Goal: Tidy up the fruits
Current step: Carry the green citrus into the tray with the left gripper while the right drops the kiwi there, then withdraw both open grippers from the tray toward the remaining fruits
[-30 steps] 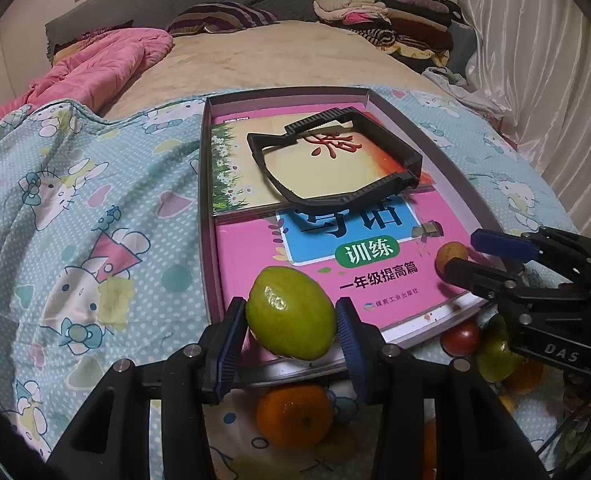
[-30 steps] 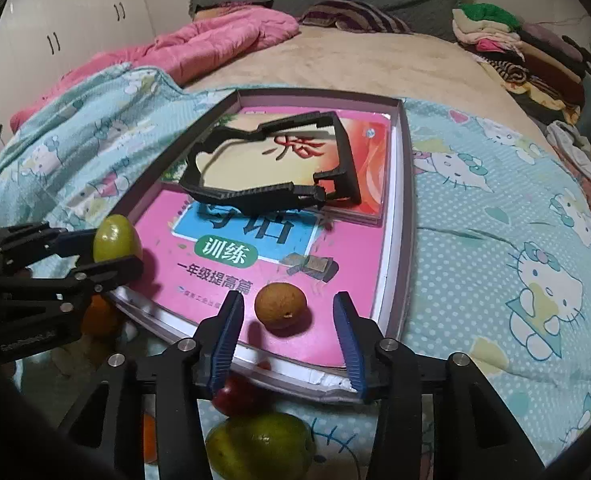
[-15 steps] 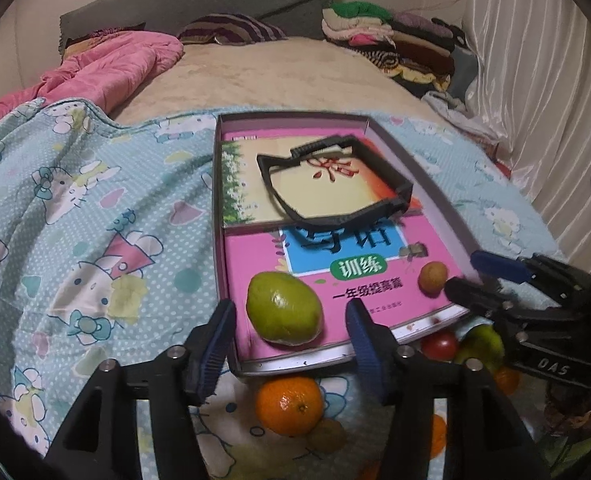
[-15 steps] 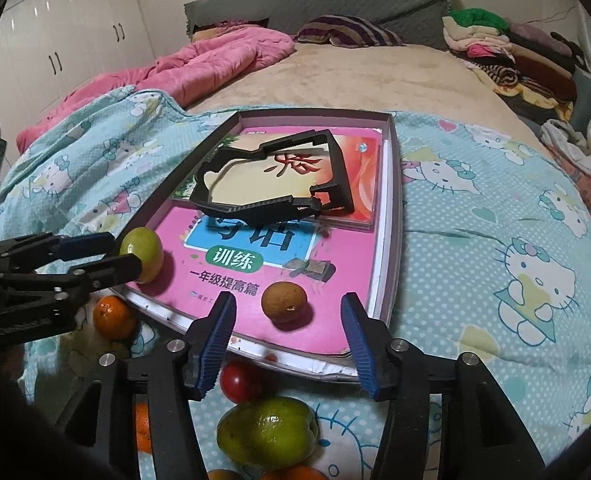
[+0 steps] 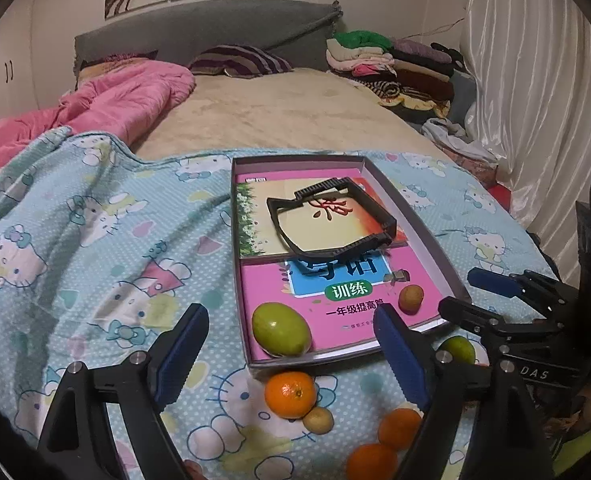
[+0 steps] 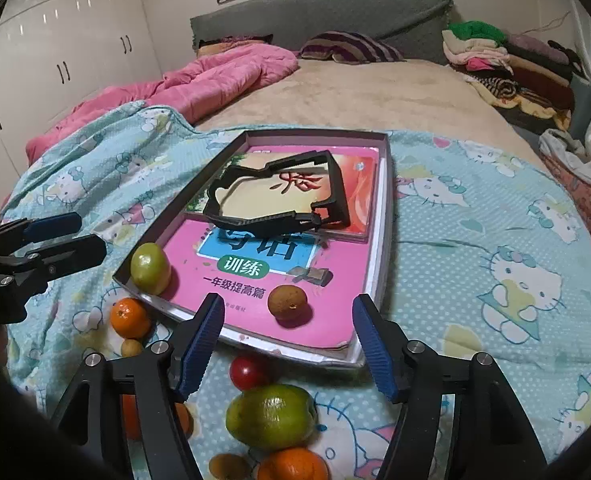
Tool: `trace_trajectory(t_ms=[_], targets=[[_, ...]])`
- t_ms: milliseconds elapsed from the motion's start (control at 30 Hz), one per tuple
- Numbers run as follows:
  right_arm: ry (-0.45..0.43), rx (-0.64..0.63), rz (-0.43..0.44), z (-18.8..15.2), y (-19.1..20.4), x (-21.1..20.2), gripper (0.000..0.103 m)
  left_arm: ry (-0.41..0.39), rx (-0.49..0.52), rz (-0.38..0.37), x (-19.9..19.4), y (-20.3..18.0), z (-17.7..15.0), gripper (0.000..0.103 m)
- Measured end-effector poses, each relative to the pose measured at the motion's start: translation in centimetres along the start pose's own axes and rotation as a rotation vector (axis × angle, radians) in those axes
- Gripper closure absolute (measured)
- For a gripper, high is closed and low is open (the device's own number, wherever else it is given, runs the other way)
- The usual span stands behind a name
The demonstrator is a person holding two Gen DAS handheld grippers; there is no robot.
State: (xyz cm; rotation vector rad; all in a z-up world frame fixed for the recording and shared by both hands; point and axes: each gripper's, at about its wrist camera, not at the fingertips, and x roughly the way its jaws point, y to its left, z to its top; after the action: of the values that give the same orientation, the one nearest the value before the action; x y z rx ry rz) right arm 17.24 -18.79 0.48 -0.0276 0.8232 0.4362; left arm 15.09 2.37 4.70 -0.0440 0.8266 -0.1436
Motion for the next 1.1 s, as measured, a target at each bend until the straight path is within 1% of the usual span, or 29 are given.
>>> trace_trajectory(t_ms=[233,467,833,1100], targets=[[-0.04,-0.015,0.003,-0.4,0.1,-2.5,0.035,-0.027,-0.008,0.006,-1.8,0.0,-1.0,0.014],[-0.057,-0.005,-0.001,-2.7,-0.3,-5.0,0.034,-0.019,0.018,-0.011,-3.0,-0.2,-3.2,0.014],[-0.031,0.0,-0.041,-5.4,-0.5,-6.5,0.034,0.035,0.031,-0.051,-3.5,-0.8,-7.0,0.014],[0.003,0.004,-0.047,-7.3,-0.2,-7.0,0.034,0.073,0.073,-0.081,-3.6,-2.1,-8.9,0.014]])
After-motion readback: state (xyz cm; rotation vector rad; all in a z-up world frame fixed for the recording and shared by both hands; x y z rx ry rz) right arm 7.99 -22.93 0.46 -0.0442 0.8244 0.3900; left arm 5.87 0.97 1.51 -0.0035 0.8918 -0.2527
